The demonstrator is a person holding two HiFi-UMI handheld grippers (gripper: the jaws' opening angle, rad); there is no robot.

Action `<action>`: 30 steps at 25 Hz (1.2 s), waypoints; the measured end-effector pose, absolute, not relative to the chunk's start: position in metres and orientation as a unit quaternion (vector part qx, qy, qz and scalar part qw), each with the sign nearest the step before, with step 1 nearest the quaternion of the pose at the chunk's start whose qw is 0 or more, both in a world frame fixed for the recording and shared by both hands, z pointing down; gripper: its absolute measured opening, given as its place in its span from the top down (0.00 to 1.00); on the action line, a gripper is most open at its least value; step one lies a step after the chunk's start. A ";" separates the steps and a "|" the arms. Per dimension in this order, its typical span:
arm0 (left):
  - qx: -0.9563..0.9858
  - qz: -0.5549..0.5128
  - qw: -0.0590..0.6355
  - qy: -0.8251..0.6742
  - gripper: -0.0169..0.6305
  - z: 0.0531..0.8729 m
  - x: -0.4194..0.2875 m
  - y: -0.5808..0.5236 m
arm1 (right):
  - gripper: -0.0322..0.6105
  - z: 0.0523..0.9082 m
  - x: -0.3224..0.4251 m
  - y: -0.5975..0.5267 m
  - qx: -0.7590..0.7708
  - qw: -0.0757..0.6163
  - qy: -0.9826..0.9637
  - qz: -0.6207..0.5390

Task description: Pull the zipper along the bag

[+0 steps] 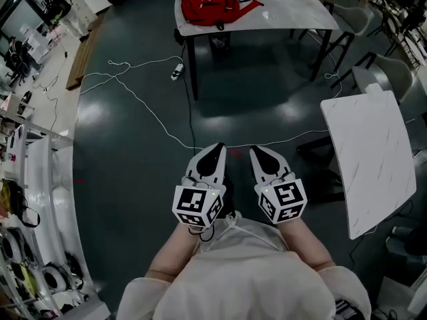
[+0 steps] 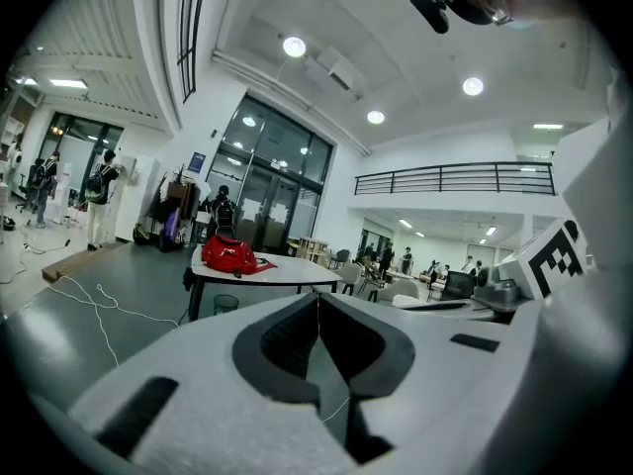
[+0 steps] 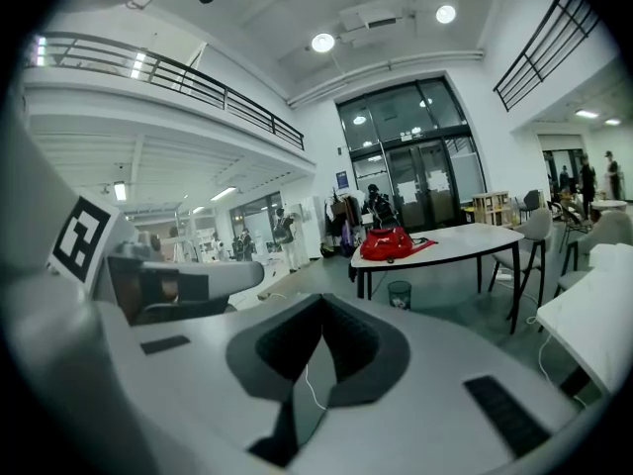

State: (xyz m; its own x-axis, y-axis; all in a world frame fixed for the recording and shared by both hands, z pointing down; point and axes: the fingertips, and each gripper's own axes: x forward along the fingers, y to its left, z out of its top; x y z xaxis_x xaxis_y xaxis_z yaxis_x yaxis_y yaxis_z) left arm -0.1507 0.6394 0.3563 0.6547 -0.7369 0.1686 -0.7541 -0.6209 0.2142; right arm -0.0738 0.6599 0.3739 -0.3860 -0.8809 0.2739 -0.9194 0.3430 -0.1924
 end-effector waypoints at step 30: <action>0.903 0.041 0.185 -0.386 0.94 0.357 -0.172 0.234 | 0.91 0.372 -0.080 0.262 0.574 0.090 -0.791 0.194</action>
State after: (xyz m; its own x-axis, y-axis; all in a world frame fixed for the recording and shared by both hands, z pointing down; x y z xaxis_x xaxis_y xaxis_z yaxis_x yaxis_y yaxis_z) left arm -0.1725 0.2345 0.3569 0.6985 -0.6819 0.2170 -0.7123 -0.6336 0.3020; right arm -0.0802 0.2617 0.3719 -0.3257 -0.8721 0.3652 -0.9421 0.2669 -0.2028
